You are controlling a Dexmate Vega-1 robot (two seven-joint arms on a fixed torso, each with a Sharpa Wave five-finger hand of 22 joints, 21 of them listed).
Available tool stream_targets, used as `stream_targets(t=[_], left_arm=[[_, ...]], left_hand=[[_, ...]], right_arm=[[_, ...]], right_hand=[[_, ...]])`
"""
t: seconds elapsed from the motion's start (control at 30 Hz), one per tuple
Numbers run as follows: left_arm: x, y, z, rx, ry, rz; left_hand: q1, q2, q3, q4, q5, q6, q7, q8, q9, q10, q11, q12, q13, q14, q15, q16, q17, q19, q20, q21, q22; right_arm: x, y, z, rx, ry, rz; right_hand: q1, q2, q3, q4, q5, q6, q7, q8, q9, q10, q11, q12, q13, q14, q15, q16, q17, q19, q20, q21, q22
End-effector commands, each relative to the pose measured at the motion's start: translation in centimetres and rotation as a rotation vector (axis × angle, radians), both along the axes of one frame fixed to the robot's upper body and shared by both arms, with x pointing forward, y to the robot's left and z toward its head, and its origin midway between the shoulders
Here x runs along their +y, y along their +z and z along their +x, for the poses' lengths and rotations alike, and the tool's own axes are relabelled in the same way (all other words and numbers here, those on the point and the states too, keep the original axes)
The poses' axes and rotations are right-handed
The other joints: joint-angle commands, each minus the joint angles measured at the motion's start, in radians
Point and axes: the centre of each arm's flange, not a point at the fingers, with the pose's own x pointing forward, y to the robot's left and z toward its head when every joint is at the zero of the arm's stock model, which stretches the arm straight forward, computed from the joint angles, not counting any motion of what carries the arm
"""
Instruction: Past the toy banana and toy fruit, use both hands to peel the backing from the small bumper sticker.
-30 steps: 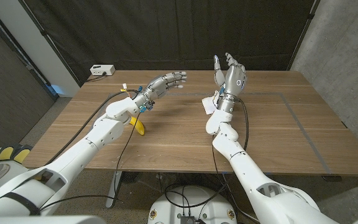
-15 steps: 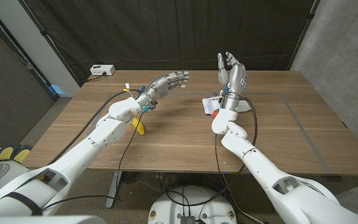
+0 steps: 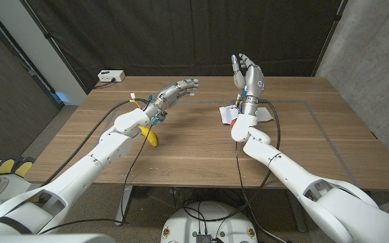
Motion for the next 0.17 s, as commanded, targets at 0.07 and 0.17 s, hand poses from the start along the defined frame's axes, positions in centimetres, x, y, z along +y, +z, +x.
stream_targets(t=[0.07,0.17], left_arm=[[5.2,-3.1,-1.8,0.026,0.120,-0.034],[6.7,-3.4,-2.8,0.019,0.158,-0.062]], left_hand=[[0.000,0.017,0.012,0.001,-0.006,0.009,0.000,-0.007,-0.006,0.005,0.006,-0.003,-0.001,0.005,0.002,-0.004,-0.004,-0.081,0.006,-0.004,0.001],[-0.004,0.027,0.015,0.003,-0.013,-0.005,0.005,-0.016,-0.014,-0.006,0.013,-0.009,-0.004,-0.003,0.009,-0.006,-0.008,-0.082,0.007,-0.009,0.001]], right_arm=[[5.3,-0.1,0.8,0.009,0.084,-0.059],[6.5,0.7,1.1,-0.005,0.112,-0.057]], right_hand=[[0.016,0.003,0.009,-0.010,0.006,0.012,0.000,0.008,0.003,0.005,-0.001,-0.003,0.000,0.012,-0.004,-0.001,0.000,0.003,-0.004,-0.001,0.003],[0.020,0.005,0.013,-0.013,0.006,0.012,-0.001,0.008,0.003,0.006,-0.001,-0.003,0.000,0.016,-0.007,0.000,-0.001,0.004,-0.004,-0.001,0.003]])
